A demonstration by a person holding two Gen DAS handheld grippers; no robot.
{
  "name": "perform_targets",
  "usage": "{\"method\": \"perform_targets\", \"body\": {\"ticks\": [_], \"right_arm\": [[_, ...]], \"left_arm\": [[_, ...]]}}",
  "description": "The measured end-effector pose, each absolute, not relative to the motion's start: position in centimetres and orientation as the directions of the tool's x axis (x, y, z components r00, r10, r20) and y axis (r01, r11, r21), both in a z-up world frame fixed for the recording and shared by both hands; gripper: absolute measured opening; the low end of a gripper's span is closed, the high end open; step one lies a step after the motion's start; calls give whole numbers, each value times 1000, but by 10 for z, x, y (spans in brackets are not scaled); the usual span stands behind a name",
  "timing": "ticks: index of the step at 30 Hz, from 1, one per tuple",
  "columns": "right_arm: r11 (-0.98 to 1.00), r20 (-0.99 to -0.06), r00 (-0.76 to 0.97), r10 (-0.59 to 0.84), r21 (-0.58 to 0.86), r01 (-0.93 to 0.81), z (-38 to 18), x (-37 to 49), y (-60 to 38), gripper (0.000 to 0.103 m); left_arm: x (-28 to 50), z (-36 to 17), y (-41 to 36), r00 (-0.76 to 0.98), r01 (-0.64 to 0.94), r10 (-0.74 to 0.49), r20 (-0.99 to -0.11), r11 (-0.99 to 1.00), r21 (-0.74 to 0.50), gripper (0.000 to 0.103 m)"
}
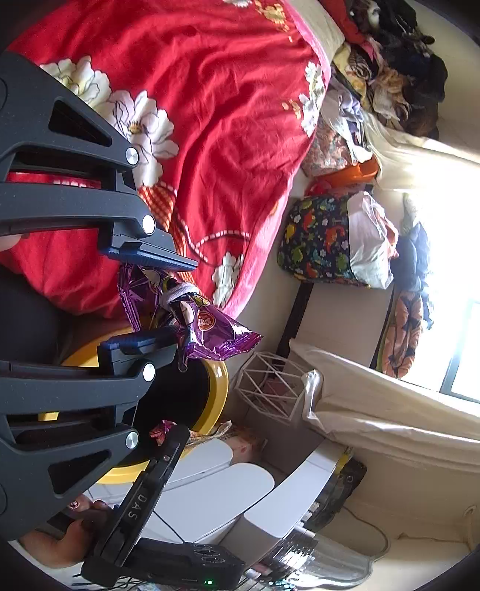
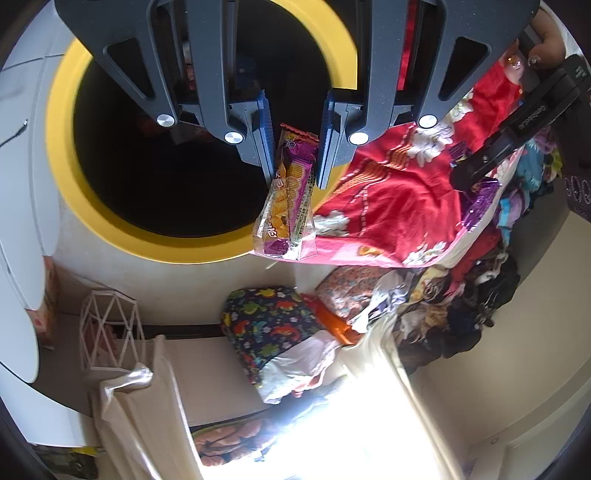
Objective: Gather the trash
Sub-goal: 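Carry the purple wrapper and clear snack packet with both grippers over the bin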
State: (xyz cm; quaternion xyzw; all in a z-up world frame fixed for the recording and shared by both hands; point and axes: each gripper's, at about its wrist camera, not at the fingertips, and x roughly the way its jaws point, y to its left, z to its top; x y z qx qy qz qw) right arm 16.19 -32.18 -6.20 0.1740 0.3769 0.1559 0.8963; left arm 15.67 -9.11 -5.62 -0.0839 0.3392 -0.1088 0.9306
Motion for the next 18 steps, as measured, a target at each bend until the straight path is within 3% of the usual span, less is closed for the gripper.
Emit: {"method": "perform_targets", "body": {"ticks": [18], "right_arm": [[899,-627,707,327,436,-29,-67,147,-371,21]], "left_arm": [[157,-54,-152,705,286,-361,-611,932,-221,23]]}}
